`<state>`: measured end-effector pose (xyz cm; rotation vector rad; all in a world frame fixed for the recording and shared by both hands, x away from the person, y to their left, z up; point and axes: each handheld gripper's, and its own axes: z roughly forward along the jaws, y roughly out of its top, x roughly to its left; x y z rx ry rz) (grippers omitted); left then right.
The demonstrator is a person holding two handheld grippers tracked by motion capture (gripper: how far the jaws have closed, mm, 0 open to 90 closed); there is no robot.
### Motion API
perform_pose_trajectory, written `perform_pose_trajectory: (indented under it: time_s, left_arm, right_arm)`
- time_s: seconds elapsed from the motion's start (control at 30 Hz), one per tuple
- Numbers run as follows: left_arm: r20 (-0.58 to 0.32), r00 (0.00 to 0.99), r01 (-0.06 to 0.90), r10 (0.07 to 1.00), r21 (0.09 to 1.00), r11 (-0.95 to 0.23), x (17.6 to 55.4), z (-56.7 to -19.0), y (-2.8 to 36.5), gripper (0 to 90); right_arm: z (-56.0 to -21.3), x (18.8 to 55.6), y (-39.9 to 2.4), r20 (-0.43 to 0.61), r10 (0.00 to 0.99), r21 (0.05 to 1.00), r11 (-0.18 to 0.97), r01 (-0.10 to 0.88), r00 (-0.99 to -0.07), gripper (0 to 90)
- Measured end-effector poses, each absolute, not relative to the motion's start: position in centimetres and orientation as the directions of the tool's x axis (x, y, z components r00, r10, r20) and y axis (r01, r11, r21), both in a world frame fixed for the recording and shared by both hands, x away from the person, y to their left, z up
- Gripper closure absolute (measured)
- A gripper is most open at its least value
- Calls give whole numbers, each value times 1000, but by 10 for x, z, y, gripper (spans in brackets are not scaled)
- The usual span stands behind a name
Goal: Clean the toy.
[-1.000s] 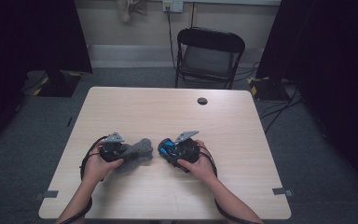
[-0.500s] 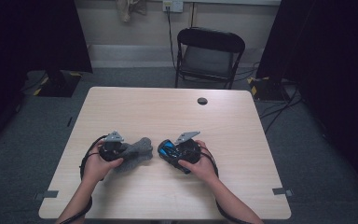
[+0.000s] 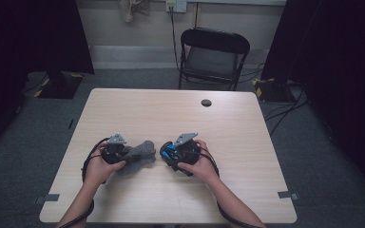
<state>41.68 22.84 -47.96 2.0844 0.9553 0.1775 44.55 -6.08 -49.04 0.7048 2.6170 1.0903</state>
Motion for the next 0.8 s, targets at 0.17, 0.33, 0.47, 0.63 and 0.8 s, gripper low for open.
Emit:
perform_pose_trajectory:
  time_s: [0.17,0.33,0.47,0.63,0.8]
  left_arm:
    - [-195,700,571,687,731,-374,417,-479,230,722]
    - [-196,696,573,691,732,-369,416,-479,233,722]
    - [-199,695,574,691,732,-367,416,-480,232,722]
    - [-214,705,568,676,741,-357,415,-477,231,721]
    - [-217,702,568,679,746,-348,415,-474,232,722]
  right_arm:
    - [-495,452,-54,-9,491,700,626,345,-871,157]
    - [-500,451,-52,8,509,716,598,361,-861,172]
    - [-497,451,-52,13,526,704,600,381,-851,254]
    - [-497,448,-55,14,541,709,588,390,-841,258]
    - [-493,446,-66,58,556,735,539,413,-829,258]
